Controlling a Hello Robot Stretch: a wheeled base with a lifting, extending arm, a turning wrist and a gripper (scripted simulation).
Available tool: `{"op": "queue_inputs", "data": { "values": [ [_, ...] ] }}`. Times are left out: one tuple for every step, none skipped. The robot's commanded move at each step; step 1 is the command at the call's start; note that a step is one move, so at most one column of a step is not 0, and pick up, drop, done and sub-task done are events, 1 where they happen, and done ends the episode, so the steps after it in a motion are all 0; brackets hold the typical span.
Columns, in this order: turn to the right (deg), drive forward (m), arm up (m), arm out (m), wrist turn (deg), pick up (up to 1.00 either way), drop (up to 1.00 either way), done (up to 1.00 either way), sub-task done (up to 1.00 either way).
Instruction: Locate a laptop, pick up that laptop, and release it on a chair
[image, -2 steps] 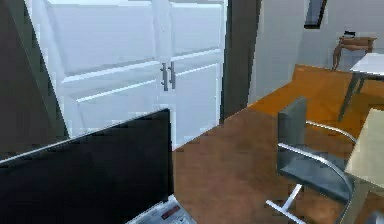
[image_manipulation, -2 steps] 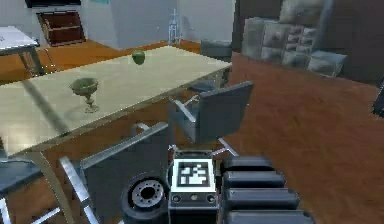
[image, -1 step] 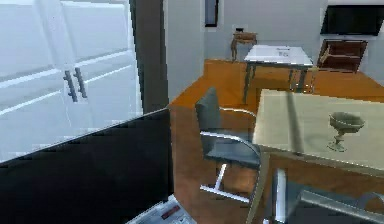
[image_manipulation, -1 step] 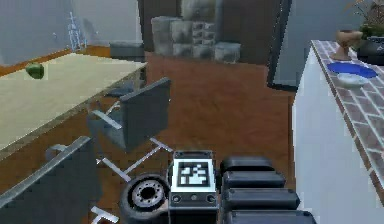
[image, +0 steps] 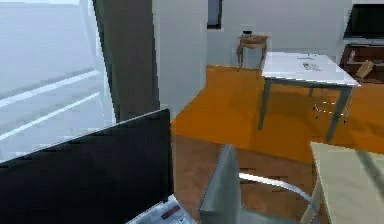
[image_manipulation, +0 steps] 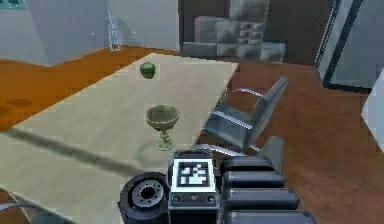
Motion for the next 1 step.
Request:
{"op": "queue_inputs", "data": {
  "values": [
    [45.0,0.00,0.00,0.00,0.0,0.00,0.00,0.00,0.00]
  ]
}}
